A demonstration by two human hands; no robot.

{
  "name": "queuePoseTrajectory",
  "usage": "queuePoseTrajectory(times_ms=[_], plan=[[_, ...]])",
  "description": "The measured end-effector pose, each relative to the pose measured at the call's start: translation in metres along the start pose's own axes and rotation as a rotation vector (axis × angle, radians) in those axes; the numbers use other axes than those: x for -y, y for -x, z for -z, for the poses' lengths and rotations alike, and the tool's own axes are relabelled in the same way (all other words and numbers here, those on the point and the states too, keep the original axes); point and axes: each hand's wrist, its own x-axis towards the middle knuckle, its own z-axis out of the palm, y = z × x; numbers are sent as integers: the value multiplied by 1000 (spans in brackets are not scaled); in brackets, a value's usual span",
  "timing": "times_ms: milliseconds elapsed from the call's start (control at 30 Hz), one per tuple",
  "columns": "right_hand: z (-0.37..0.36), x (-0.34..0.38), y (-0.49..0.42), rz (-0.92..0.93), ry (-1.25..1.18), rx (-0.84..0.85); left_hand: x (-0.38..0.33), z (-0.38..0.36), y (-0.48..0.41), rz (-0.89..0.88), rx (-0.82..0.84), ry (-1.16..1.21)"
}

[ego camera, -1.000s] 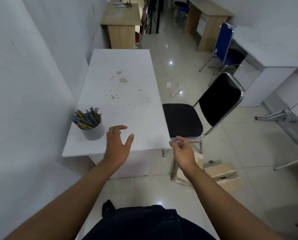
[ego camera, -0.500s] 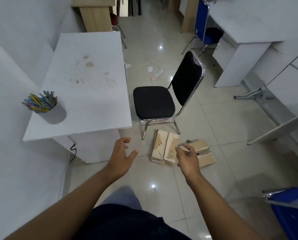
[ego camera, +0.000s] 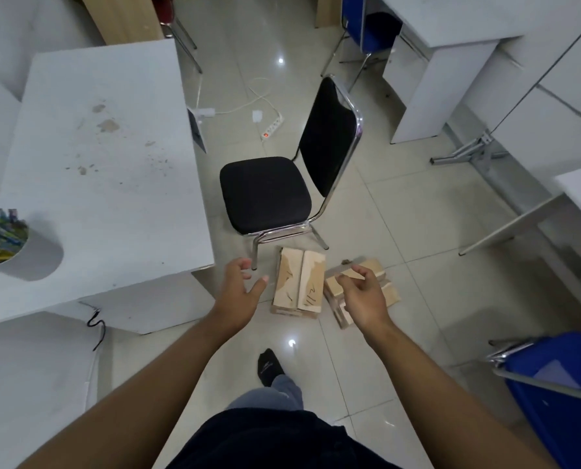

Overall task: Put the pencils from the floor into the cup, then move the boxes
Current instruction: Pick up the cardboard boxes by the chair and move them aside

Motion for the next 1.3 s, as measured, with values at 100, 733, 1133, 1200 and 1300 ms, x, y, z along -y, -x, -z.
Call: queuePoseTrajectory(times_ms=[100,733,1133,1200,1300], plan=[[8,11,-25,-29,2,-8,-14,-18,-29,-7,40,4],[-9,-8,-234,-176,9,131,22,-112,-180,278,-39,55],[-116,-189,-422,-313,36,179,231,-262,-301,474,4,85],[-134,-238,-450,-332,65,189,279,-292,-317,520,16,102],[-153,-286,-479,-343,89,205,324,-323,-334,594,30,136]])
